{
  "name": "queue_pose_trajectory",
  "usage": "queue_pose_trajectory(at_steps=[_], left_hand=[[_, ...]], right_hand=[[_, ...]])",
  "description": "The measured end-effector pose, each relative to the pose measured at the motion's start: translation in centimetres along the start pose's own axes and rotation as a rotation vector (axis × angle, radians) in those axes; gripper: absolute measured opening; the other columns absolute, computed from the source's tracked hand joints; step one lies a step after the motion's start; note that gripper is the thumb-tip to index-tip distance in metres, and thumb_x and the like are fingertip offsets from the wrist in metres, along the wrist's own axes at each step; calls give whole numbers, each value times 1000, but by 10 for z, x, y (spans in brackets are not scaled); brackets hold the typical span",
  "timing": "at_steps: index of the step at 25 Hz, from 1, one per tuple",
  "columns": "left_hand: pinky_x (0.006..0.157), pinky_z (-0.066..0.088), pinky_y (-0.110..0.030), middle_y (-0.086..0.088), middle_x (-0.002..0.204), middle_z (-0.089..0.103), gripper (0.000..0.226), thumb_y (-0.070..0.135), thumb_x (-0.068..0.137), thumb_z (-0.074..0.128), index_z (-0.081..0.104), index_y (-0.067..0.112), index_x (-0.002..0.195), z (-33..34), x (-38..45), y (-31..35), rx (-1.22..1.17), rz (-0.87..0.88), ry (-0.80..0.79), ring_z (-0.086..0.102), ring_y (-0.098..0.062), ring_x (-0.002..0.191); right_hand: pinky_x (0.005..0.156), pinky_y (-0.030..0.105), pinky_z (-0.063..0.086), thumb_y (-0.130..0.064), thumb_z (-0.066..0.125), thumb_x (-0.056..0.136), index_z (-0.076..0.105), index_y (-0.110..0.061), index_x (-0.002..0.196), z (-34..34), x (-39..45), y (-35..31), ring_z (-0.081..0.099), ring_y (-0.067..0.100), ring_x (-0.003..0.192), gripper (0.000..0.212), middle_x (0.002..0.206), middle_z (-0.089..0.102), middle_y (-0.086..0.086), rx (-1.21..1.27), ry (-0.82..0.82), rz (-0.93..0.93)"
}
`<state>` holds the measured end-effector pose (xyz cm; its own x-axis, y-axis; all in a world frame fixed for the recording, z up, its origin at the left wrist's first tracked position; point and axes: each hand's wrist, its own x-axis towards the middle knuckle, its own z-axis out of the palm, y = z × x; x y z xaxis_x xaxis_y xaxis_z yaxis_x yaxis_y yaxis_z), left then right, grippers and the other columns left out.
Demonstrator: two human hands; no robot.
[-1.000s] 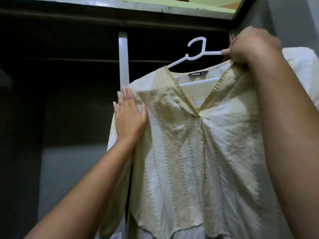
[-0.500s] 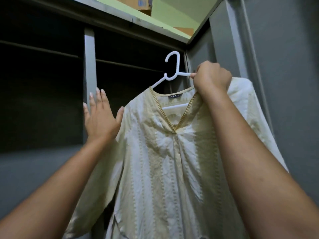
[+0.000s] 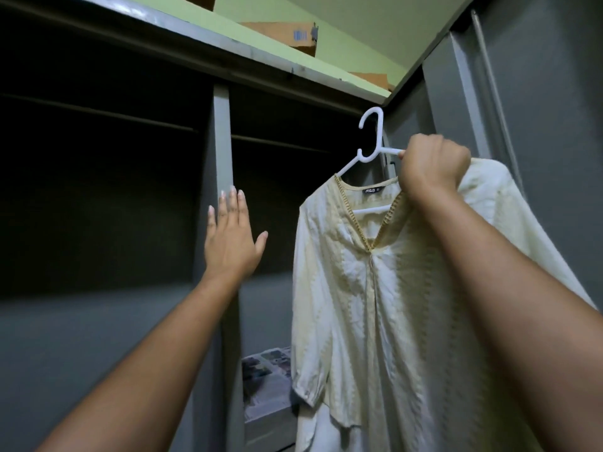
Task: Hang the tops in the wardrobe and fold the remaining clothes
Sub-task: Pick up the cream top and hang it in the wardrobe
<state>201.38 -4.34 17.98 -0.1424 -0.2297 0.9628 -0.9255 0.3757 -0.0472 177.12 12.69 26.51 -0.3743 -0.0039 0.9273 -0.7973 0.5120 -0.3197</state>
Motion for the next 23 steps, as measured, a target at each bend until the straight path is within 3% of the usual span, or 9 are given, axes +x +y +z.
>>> queue_pose_trajectory(at_steps=[8,14,23], left_hand=[[120,-6,-41,-17,158,-14,91,50,93,41,-13,1,149,26,24,4,206,34,162,-15,-27,146],[121,2,-41,-22,155,-20,99,54,89,41,-16,-4,147,47,24,6,333,54,255,-13,-31,146],[120,9,-41,-21,158,-2,95,53,85,44,1,-4,149,56,25,0,393,86,310,1,-29,147]], right_hand=[[75,31,36,-1,46,88,65,-11,101,123,34,-62,61,29,97,25,103,66,9,-17,-101,-78],[82,34,40,-3,46,91,63,-9,108,191,99,-108,59,31,104,26,111,64,12,36,-56,-72],[86,35,40,-2,41,93,63,-6,113,257,133,-128,59,34,107,30,114,64,14,16,-71,-115]])
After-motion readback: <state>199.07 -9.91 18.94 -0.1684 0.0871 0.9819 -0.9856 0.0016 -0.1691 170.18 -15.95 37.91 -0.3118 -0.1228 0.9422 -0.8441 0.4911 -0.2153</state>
